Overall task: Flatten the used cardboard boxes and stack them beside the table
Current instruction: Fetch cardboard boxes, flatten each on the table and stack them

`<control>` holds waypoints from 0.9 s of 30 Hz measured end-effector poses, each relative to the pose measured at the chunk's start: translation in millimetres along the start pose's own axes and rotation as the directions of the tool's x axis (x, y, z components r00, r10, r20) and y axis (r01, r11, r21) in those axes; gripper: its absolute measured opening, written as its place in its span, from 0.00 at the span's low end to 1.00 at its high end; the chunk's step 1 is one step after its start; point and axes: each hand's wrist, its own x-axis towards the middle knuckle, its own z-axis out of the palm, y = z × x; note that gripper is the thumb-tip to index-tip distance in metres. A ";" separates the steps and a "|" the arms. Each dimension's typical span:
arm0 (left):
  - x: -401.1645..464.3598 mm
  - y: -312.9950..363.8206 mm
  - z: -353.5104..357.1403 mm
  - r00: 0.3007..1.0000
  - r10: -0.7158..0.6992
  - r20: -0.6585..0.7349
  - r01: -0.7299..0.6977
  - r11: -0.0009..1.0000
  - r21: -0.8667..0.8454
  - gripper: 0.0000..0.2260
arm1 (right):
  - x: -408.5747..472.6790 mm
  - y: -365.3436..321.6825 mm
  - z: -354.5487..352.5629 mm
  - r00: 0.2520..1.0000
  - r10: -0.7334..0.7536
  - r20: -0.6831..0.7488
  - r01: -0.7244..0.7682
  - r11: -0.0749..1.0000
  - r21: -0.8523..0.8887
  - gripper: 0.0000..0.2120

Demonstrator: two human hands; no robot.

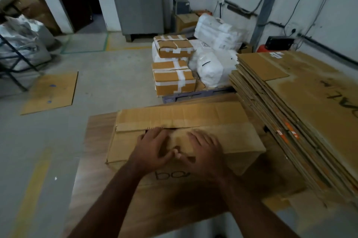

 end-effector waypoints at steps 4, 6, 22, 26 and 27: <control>-12.8 -4.3 17.6 0.998 0.063 -0.006 -0.062 0.988 0.141 0.24 | 3.1 4.7 -3.9 0.992 -0.028 0.127 0.029 1.000 -0.010 0.51; -11.8 -3.4 19.4 0.999 0.049 0.007 -0.049 0.984 0.173 0.24 | 3.7 6.6 -5.5 0.989 -0.039 0.141 0.040 0.999 -0.005 0.49; -12.5 18.3 16.3 0.978 -0.189 0.090 0.181 0.979 0.094 0.33 | 85.0 20.2 -9.8 0.982 -0.180 0.050 0.186 0.969 -0.162 0.31; -9.6 22.3 19.0 0.888 -0.415 -0.198 0.393 0.909 -0.140 0.21 | 108.5 27.8 9.1 0.909 -0.388 -0.153 0.368 0.919 -0.141 0.22; -7.3 24.4 18.1 0.821 -0.510 -0.256 0.474 0.859 -0.194 0.19 | 113.5 30.0 11.7 0.882 -0.407 -0.236 0.389 0.913 -0.123 0.22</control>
